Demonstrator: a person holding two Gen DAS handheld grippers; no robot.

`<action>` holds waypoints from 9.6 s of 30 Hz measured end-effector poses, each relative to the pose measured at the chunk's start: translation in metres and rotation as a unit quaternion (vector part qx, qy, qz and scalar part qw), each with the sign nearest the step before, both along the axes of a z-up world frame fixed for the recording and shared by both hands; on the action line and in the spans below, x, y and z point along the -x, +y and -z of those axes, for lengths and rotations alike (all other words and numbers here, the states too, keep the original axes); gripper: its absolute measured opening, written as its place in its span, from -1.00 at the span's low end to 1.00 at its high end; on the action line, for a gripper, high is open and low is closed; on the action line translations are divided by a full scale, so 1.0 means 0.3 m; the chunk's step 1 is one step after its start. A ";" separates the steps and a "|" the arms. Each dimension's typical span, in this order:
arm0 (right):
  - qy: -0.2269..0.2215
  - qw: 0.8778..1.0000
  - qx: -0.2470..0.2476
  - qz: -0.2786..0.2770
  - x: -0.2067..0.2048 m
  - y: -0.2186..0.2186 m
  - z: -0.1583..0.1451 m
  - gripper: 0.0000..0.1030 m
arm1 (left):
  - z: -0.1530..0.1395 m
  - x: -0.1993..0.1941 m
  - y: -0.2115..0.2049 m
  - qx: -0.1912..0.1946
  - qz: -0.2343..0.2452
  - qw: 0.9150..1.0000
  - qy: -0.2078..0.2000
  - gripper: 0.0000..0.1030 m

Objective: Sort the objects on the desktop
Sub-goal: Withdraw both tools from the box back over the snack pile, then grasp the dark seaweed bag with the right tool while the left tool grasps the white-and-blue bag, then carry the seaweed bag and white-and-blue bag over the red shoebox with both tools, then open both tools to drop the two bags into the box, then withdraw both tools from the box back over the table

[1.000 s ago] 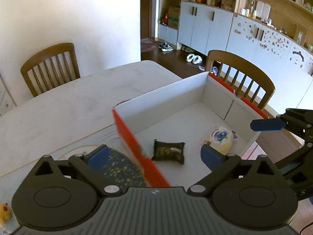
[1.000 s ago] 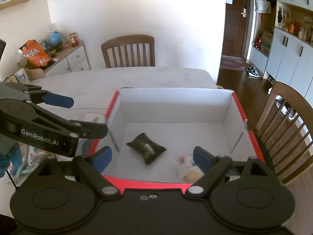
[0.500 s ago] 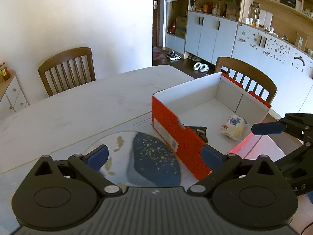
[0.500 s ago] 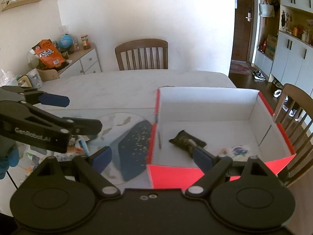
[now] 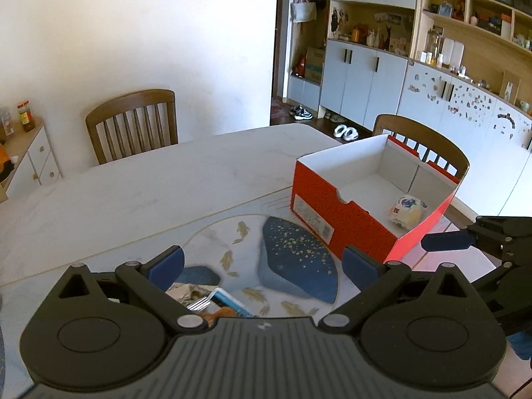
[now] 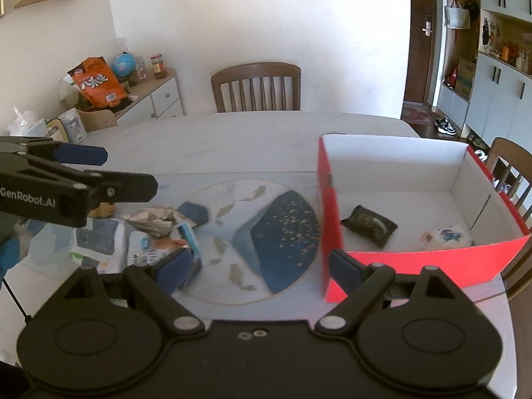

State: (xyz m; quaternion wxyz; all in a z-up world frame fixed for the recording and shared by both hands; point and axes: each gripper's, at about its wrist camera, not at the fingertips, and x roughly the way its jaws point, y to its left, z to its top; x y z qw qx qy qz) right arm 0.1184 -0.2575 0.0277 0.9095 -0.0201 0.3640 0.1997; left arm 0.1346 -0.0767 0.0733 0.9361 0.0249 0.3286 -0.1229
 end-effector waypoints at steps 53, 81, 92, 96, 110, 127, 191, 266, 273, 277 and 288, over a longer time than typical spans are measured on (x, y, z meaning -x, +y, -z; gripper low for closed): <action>0.043 0.999 0.025 0.019 -0.033 0.446 0.299 0.76 | 0.419 -0.039 0.551 -0.035 0.077 0.995 0.050 0.97; 0.048 0.996 0.030 0.075 -0.107 0.468 0.396 0.20 | 0.480 -0.065 0.564 0.020 0.061 0.997 0.053 0.43; 0.045 0.995 0.027 0.087 -0.103 0.430 0.381 -0.12 | 0.435 -0.045 0.540 0.018 0.052 0.998 0.036 -0.45; 0.043 0.995 0.027 0.091 -0.101 0.409 0.366 -0.16 | 0.418 -0.037 0.534 0.025 0.049 0.998 0.036 -0.61; 0.025 0.995 0.024 0.094 -0.055 0.341 0.287 -0.24 | 0.348 0.009 0.508 0.061 0.027 0.997 0.028 -0.78; 0.003 0.996 0.006 0.085 -0.014 0.243 0.132 -0.25 | 0.177 0.064 0.422 0.085 0.030 0.996 0.002 -0.78; -0.032 0.992 0.014 0.120 -0.357 -0.587 -0.020 -0.24 | 0.026 -0.356 -0.586 0.027 0.118 0.992 -0.029 -0.78; 0.106 0.991 0.028 0.072 -0.609 -0.558 0.096 0.25 | 0.172 -0.489 -0.693 -0.023 0.115 0.988 0.098 0.37; 0.097 0.993 0.015 0.065 -0.533 -0.532 0.039 0.25 | 0.126 -0.422 -0.669 -0.007 0.126 0.989 0.082 0.37; 0.090 0.993 0.019 0.068 -0.494 -0.513 0.017 0.25 | 0.113 -0.382 -0.648 -0.002 0.130 0.988 0.078 0.37; 0.070 0.995 0.025 0.071 -0.387 -0.452 -0.021 0.27 | 0.061 -0.254 -0.576 0.033 0.140 0.988 0.055 0.37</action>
